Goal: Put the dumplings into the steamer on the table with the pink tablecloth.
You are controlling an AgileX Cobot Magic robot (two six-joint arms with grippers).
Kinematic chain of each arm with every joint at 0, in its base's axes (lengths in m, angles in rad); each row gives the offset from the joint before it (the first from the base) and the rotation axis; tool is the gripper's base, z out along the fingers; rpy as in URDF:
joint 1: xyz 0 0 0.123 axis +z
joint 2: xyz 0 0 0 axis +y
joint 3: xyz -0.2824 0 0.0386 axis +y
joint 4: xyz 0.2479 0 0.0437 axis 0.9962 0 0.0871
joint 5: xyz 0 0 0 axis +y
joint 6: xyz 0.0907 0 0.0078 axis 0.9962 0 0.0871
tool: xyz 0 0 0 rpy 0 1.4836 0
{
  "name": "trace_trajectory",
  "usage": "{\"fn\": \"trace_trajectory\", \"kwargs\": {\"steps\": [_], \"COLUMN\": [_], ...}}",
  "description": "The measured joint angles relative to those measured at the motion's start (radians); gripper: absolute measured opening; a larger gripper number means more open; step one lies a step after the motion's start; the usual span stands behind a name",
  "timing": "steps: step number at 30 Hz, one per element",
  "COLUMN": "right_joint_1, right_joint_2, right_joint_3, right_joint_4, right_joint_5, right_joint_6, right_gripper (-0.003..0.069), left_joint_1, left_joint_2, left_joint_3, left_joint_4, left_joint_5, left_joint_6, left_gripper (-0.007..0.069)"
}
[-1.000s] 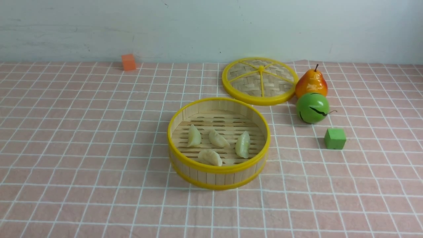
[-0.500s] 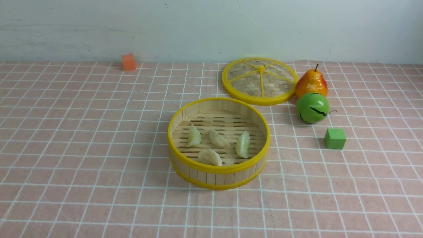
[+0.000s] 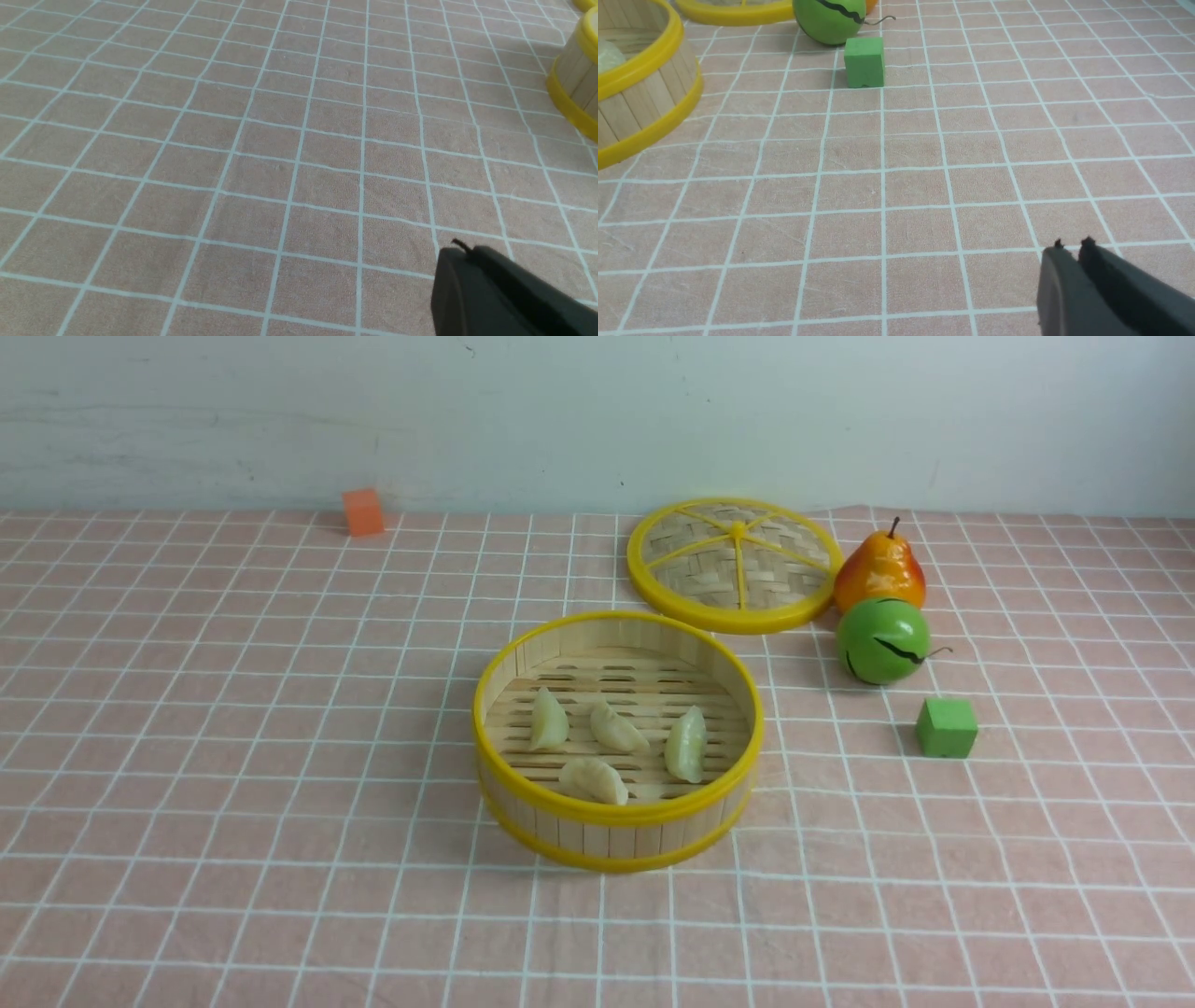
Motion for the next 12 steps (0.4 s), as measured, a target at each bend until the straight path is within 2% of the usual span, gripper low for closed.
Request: {"fn": "trace_trajectory", "kwargs": {"steps": [12], "right_joint_1": [0.000], "right_joint_2": [0.000], "right_joint_3": [0.000], "right_joint_4": [0.000], "right_joint_5": [0.000], "right_joint_6": [0.000], "right_gripper": [0.0063], "left_joint_1": [0.000], "left_joint_2": [0.000], "left_joint_3": [0.000], "left_joint_4": [0.000], "left_joint_5": [0.000], "left_joint_6": [0.000], "left_gripper": [-0.0013]}}
